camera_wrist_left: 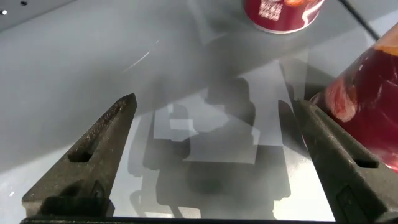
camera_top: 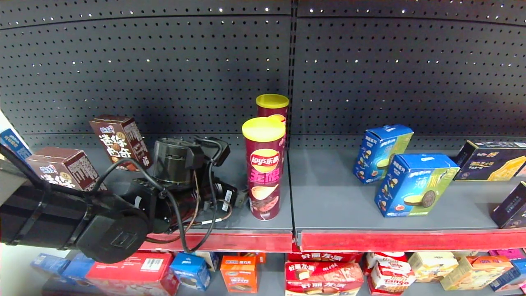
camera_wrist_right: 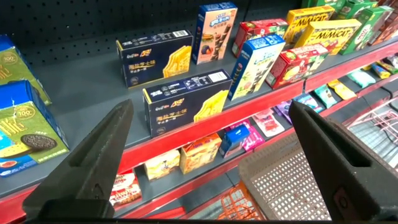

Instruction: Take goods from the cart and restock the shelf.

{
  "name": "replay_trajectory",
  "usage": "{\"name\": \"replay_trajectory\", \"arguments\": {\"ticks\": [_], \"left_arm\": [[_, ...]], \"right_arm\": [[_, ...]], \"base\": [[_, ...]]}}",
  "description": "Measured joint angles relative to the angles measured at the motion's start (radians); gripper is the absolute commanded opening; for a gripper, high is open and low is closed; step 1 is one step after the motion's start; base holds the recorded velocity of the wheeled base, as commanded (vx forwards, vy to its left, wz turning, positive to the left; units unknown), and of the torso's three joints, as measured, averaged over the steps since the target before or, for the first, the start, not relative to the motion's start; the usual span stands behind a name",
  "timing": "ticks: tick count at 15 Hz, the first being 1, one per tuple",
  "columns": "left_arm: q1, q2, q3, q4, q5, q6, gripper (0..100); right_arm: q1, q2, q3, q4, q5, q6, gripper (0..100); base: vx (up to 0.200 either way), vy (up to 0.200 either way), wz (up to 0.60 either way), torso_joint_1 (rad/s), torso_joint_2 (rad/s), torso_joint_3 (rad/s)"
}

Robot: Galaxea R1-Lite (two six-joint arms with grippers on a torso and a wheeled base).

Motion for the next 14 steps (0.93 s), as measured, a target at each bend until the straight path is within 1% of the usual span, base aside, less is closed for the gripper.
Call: {"name": "replay_trajectory", "arguments": {"ticks": [11, 14], "left_arm": [[-0.016, 0.02, -0.018, 0.0, 0.0, 0.0, 100], [-0.022, 0.03, -0.032, 0.0, 0.017, 0.0, 100]], "right_arm": [[0.001, 0.005, 0.004, 0.0, 0.001, 0.002, 100], [0.001, 0.005, 0.004, 0.0, 0.001, 0.002, 100]], "base": [[0.0, 0.0, 0.0, 0.0, 0.0, 0.0], [0.0, 0.0, 0.0, 0.0, 0.0, 0.0]]}}
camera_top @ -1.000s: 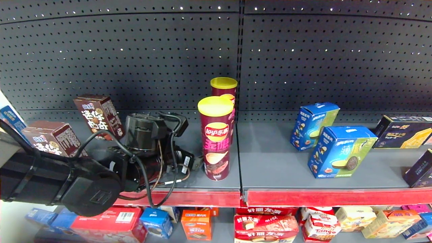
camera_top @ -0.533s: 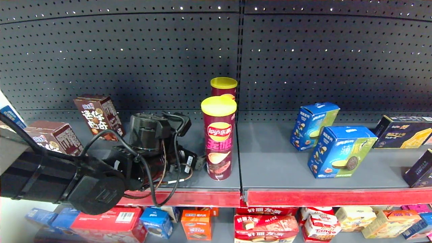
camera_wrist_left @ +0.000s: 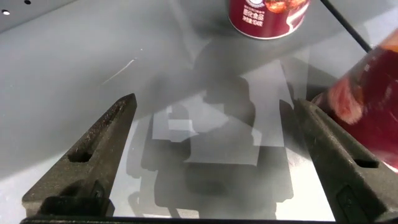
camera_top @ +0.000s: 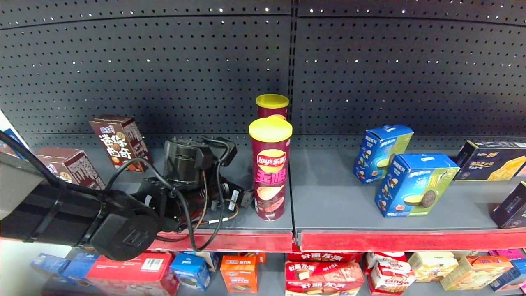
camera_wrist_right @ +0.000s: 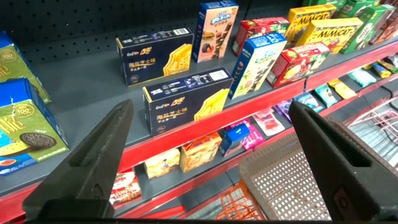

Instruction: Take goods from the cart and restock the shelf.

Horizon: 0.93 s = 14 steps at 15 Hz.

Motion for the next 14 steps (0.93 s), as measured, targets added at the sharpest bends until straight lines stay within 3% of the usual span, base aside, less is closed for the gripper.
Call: {"name": "replay_trajectory", "arguments": {"ticks": [6, 14], "left_arm": [[-0.001, 0.004, 0.013, 0.0, 0.008, -0.003, 100], [0.048, -0.206, 0.2, 0.0, 0.013, -0.005, 100]], "right_arm": [[0.003, 0.0, 0.0, 0.0, 0.0, 0.0, 100], [0.021, 0.001, -0.009, -0.014, 0.002, -0.001, 100]], "base": [[0.0, 0.0, 0.0, 0.0, 0.0, 0.0], [0.0, 0.0, 0.0, 0.0, 0.0, 0.0]]}}
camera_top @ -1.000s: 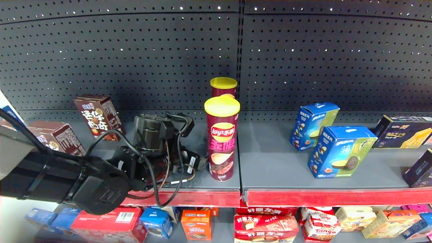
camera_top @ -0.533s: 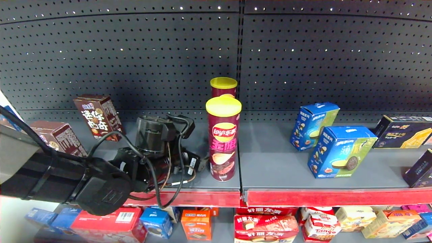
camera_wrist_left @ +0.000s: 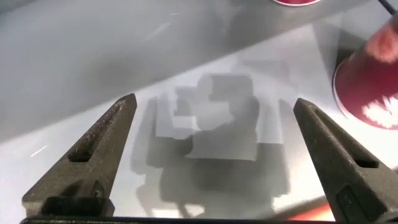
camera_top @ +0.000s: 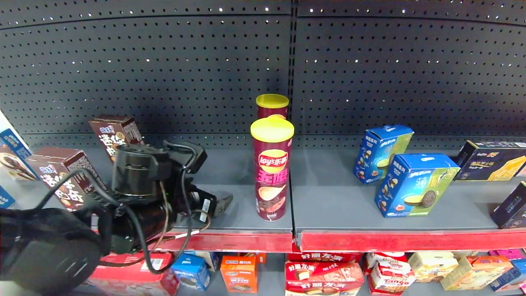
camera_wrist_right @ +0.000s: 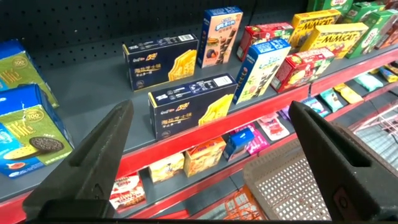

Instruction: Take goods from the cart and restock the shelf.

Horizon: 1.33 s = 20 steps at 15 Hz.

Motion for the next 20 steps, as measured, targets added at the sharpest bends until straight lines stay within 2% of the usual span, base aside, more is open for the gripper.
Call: {"name": "replay_trajectory", "arguments": {"ticks": [3, 6, 8, 11, 12, 14, 16, 18, 19, 20], "left_arm": [[0.03, -0.237, 0.151, 0.014, 0.011, 0.0, 100], [0.14, -0.517, 0.304, 0.05, 0.016, -0.004, 100], [0.218, -0.686, 0.376, 0.083, 0.023, -0.03, 100], [0.306, -0.918, 0.474, 0.172, 0.075, -0.052, 100], [0.323, -1.002, 0.5, 0.22, 0.103, -0.053, 100], [0.345, -1.189, 0.531, 0.383, 0.171, -0.054, 100], [0.365, -1.387, 0.531, 0.561, 0.275, -0.059, 100], [0.381, -1.5, 0.522, 0.645, 0.353, -0.061, 100], [0.386, -1.531, 0.536, 0.647, 0.314, -0.061, 100], [0.389, -1.55, 0.571, 0.615, 0.239, -0.059, 100]], "right_arm": [[0.001, 0.001, 0.007, 0.0, 0.0, 0.0, 100], [-0.009, 0.0, 0.007, 0.001, -0.008, -0.003, 100], [-0.018, -0.004, 0.001, 0.007, -0.012, -0.009, 100], [-0.059, -0.009, -0.002, 0.001, -0.013, -0.015, 100], [-0.068, -0.016, -0.001, 0.002, -0.012, -0.03, 100], [-0.068, -0.029, 0.004, 0.007, -0.007, -0.035, 100], [-0.05, -0.034, 0.009, 0.005, 0.0, -0.034, 100], [-0.02, -0.041, 0.014, 0.004, 0.001, -0.033, 100], [-0.011, -0.045, 0.018, 0.001, 0.001, -0.031, 100], [-0.006, -0.048, 0.02, 0.001, 0.001, -0.031, 100]], "base": [[0.0, 0.0, 0.0, 0.0, 0.0, 0.0], [0.0, 0.0, 0.0, 0.0, 0.0, 0.0], [0.0, 0.0, 0.0, 0.0, 0.0, 0.0], [0.0, 0.0, 0.0, 0.0, 0.0, 0.0], [0.0, 0.0, 0.0, 0.0, 0.0, 0.0], [0.0, 0.0, 0.0, 0.0, 0.0, 0.0], [0.0, 0.0, 0.0, 0.0, 0.0, 0.0], [0.0, 0.0, 0.0, 0.0, 0.0, 0.0], [0.0, 0.0, 0.0, 0.0, 0.0, 0.0], [0.0, 0.0, 0.0, 0.0, 0.0, 0.0]]}}
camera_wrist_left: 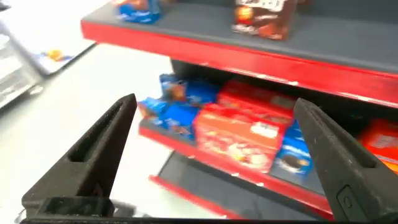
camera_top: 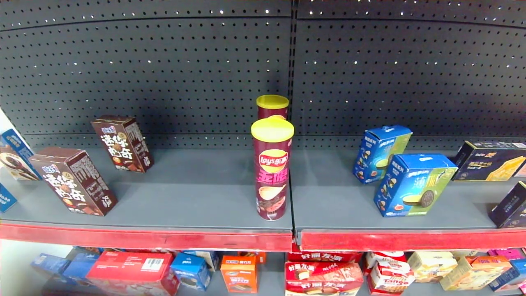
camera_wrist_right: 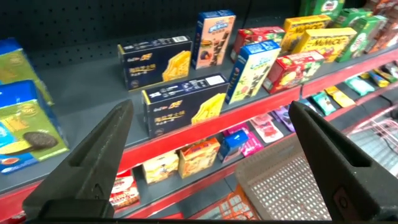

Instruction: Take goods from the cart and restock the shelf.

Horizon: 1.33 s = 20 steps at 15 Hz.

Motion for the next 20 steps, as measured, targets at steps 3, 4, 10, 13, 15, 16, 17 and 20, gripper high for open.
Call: {"name": "replay_trajectory", "arguments": {"ticks": [3, 4, 10, 13, 15, 16, 17, 20], "left_arm": [[0.003, -0.028, 0.106, -0.101, -0.173, 0.047, 100], [0.004, -0.032, 0.115, -0.103, -0.212, 0.052, 100], [0.004, -0.038, 0.125, -0.052, -0.425, 0.019, 100], [0.004, -0.038, 0.125, -0.053, -0.407, -0.022, 100], [0.004, -0.038, 0.125, -0.053, -0.407, -0.022, 100], [0.004, -0.038, 0.125, -0.053, -0.407, -0.022, 100], [0.004, -0.037, 0.125, -0.053, -0.407, -0.022, 100], [0.03, -0.038, 0.125, -0.053, -0.406, -0.02, 100]], "right_arm": [[0.005, -0.012, 0.003, 0.003, -0.001, 0.001, 100], [0.004, -0.015, 0.005, 0.004, -0.001, 0.001, 100], [0.003, -0.022, 0.001, 0.001, -0.002, 0.001, 100], [0.005, -0.022, 0.0, 0.0, 0.0, 0.001, 100], [0.006, -0.018, 0.0, -0.001, 0.004, 0.001, 100], [0.007, -0.016, -0.002, -0.001, 0.009, 0.0, 100], [0.007, -0.015, -0.006, -0.001, 0.01, 0.001, 100], [0.007, -0.011, -0.011, -0.001, 0.01, 0.001, 100]], "base": [[0.0, 0.0, 0.0, 0.0, 0.0, 0.0], [0.0, 0.0, 0.0, 0.0, 0.0, 0.0], [0.0, 0.0, 0.0, 0.0, 0.0, 0.0], [0.0, 0.0, 0.0, 0.0, 0.0, 0.0], [0.0, 0.0, 0.0, 0.0, 0.0, 0.0], [0.0, 0.0, 0.0, 0.0, 0.0, 0.0], [0.0, 0.0, 0.0, 0.0, 0.0, 0.0], [0.0, 0.0, 0.0, 0.0, 0.0, 0.0]]}}
